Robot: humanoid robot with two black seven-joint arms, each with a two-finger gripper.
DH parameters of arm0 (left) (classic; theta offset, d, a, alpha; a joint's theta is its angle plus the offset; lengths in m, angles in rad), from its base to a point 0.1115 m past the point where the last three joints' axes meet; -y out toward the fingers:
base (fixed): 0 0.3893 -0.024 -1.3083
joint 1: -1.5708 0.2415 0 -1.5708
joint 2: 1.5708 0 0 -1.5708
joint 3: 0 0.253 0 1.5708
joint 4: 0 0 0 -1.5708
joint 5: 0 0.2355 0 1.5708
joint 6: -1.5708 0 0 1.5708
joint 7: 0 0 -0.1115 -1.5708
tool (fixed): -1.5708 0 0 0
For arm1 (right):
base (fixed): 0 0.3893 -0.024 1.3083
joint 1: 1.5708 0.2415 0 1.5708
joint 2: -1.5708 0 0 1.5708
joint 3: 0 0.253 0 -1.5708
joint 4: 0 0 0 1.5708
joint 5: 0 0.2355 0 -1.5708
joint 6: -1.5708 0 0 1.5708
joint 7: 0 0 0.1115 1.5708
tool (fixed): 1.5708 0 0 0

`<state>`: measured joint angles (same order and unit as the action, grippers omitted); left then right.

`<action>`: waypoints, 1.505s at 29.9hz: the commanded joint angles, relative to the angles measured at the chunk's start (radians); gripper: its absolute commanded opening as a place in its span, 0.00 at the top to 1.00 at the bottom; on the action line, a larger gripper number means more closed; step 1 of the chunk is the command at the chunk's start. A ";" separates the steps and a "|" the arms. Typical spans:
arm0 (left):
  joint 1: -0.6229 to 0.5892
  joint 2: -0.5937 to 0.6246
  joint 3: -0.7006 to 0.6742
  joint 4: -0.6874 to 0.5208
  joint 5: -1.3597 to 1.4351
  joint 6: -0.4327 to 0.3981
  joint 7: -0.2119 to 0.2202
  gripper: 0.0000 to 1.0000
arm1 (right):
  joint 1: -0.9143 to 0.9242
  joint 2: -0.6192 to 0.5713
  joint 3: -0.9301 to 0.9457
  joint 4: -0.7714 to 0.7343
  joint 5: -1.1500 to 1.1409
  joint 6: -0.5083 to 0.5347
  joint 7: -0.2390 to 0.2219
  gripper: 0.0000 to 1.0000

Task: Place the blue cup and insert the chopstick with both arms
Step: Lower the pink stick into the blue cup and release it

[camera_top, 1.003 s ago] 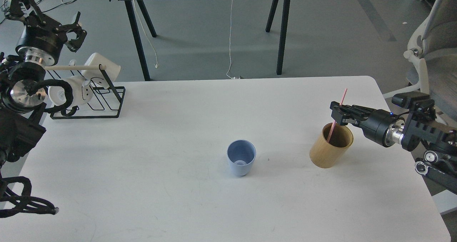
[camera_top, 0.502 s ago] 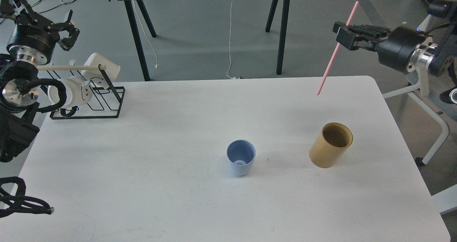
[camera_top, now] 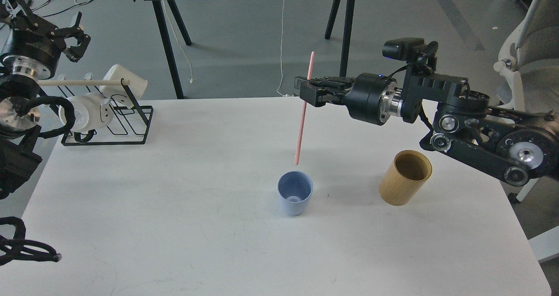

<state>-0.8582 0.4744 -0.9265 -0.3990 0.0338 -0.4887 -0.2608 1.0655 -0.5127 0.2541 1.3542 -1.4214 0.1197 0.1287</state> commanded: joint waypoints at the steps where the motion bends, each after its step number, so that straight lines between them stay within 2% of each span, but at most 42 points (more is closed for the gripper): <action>1: 0.001 0.001 0.000 0.000 0.000 0.000 -0.002 0.00 | -0.027 0.019 -0.012 -0.030 -0.010 -0.003 0.002 0.96; 14: -0.001 0.003 0.000 -0.003 0.000 0.000 0.000 0.00 | -0.090 0.118 -0.016 -0.102 -0.016 -0.005 0.002 0.94; 19: -0.001 0.003 0.000 -0.001 0.000 0.000 -0.002 0.00 | -0.111 0.125 -0.016 -0.115 -0.016 -0.005 -0.004 0.86; 26: -0.001 0.003 0.000 -0.003 -0.002 0.000 -0.002 0.00 | -0.130 0.123 -0.016 -0.110 -0.010 -0.005 -0.003 0.64; 28: -0.001 0.003 0.000 -0.003 -0.002 0.000 -0.002 0.00 | -0.130 0.122 -0.009 -0.107 -0.007 -0.005 -0.001 0.52; 30: -0.001 0.003 0.000 -0.003 -0.002 0.000 -0.002 0.00 | -0.128 0.119 0.008 -0.107 -0.002 -0.011 0.003 0.35; 33: -0.002 0.004 -0.002 -0.001 -0.002 0.000 -0.002 0.00 | -0.124 0.117 0.109 -0.115 0.002 -0.015 0.008 0.05; 38: -0.002 0.001 0.000 -0.003 -0.002 0.000 0.000 0.00 | -0.139 0.125 0.364 -0.176 0.080 -0.005 -0.003 0.02; 41: -0.002 -0.007 0.005 -0.004 -0.002 0.000 0.000 0.00 | -0.128 0.125 0.450 -0.249 0.243 0.003 -0.009 0.01; 45: -0.004 -0.016 0.012 -0.004 -0.002 0.000 -0.003 0.00 | -0.096 0.112 0.522 -0.345 0.531 0.043 0.006 0.00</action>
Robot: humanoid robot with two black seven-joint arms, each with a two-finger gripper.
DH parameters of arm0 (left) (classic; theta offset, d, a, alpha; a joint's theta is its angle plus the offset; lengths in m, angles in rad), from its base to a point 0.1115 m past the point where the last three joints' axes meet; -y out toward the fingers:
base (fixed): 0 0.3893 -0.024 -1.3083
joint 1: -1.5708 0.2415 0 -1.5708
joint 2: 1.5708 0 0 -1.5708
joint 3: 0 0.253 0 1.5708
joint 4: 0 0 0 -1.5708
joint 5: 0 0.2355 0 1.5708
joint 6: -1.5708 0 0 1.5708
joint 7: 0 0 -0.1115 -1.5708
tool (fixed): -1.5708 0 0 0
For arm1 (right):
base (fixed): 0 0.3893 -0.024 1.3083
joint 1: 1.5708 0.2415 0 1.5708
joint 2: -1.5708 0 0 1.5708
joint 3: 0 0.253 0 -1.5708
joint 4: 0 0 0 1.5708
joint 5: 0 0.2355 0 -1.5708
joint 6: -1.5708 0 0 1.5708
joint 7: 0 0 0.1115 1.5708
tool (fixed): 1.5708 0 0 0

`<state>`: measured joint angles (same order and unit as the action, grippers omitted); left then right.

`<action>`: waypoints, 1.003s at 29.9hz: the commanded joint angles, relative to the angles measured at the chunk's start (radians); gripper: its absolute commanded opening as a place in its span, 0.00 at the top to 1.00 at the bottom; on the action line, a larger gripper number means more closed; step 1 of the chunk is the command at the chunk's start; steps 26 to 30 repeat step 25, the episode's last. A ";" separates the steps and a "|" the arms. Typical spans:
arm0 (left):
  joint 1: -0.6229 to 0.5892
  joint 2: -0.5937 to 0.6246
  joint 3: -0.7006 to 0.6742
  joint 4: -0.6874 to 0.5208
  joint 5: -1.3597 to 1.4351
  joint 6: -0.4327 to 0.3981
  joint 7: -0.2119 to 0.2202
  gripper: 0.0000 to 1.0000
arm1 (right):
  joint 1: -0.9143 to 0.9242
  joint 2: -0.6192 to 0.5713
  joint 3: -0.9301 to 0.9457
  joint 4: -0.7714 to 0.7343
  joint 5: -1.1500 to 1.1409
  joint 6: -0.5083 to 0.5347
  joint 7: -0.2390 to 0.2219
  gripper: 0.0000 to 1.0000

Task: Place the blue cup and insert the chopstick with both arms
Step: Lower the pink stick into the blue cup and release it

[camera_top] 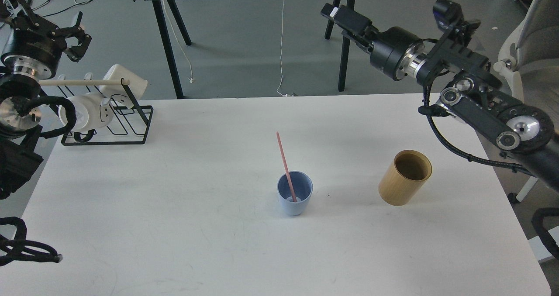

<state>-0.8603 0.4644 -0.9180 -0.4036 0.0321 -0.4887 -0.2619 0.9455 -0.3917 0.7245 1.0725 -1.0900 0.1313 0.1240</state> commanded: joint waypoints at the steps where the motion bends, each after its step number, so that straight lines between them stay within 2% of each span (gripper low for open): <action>1: -0.002 -0.007 0.004 0.000 0.000 0.000 -0.002 0.00 | 0.029 -0.012 0.068 -0.084 0.278 0.051 0.012 0.00; 4: -0.009 -0.019 0.002 0.000 -0.001 0.000 0.000 0.00 | 0.027 -0.018 0.108 -0.163 0.491 0.097 0.012 0.00; 10: -0.011 -0.033 -0.012 0.000 -0.014 0.000 -0.004 0.00 | 0.016 -0.004 0.160 -0.333 0.826 0.116 -0.001 0.00; 14: -0.005 -0.036 -0.012 0.000 -0.017 0.000 -0.007 0.00 | 0.016 0.036 0.178 -0.436 1.004 0.186 0.000 0.00; 20: -0.010 -0.066 -0.012 0.000 -0.023 0.000 -0.007 0.00 | 0.013 0.066 0.225 -0.535 1.076 0.212 0.006 0.00; 23: -0.008 -0.066 -0.012 0.000 -0.029 0.000 -0.007 0.00 | 0.022 0.118 0.227 -0.611 1.076 0.223 0.014 0.00; 30: -0.006 -0.067 -0.012 0.000 -0.031 0.000 -0.007 0.00 | 0.024 0.125 0.224 -0.623 1.075 0.223 0.014 0.00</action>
